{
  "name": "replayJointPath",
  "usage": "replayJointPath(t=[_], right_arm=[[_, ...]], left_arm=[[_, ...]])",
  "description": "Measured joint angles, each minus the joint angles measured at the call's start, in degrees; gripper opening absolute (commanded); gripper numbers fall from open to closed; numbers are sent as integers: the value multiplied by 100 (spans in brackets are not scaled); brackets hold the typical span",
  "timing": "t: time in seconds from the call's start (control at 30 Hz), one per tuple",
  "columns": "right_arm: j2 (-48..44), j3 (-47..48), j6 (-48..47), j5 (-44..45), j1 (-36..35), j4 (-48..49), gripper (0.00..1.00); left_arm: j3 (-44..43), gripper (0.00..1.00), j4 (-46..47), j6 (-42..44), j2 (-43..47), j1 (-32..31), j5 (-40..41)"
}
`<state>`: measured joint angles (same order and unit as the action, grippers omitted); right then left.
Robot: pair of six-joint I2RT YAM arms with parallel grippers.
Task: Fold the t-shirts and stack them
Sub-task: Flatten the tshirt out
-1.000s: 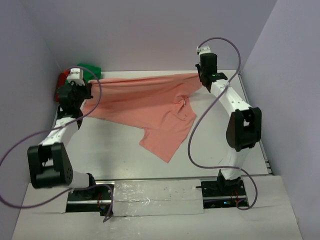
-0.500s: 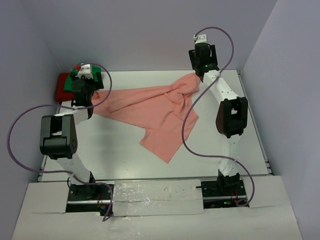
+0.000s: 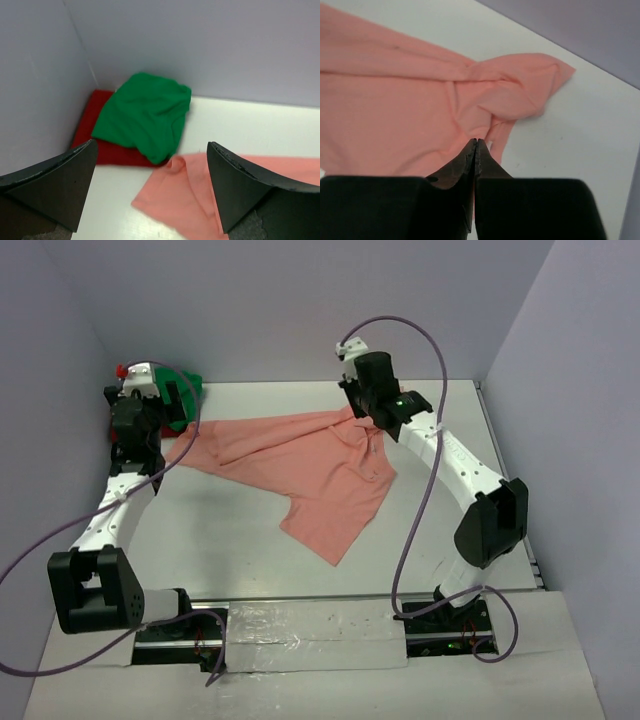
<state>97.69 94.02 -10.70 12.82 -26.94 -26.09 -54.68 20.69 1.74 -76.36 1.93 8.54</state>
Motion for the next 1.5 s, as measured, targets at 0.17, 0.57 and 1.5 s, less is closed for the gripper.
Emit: replayJointPath(t=[0.17, 0.57, 1.5], right_arm=[[20, -310, 221, -522, -131, -374, 0], [1379, -649, 363, -1504, -181, -1716, 0], [1432, -1917, -501, -1521, -1882, -2752, 0]], left_arm=[[109, 99, -986, -24, 210, 116, -81], [380, 99, -2256, -68, 413, 299, -271], [175, 99, -3298, 2, 243, 470, -776]])
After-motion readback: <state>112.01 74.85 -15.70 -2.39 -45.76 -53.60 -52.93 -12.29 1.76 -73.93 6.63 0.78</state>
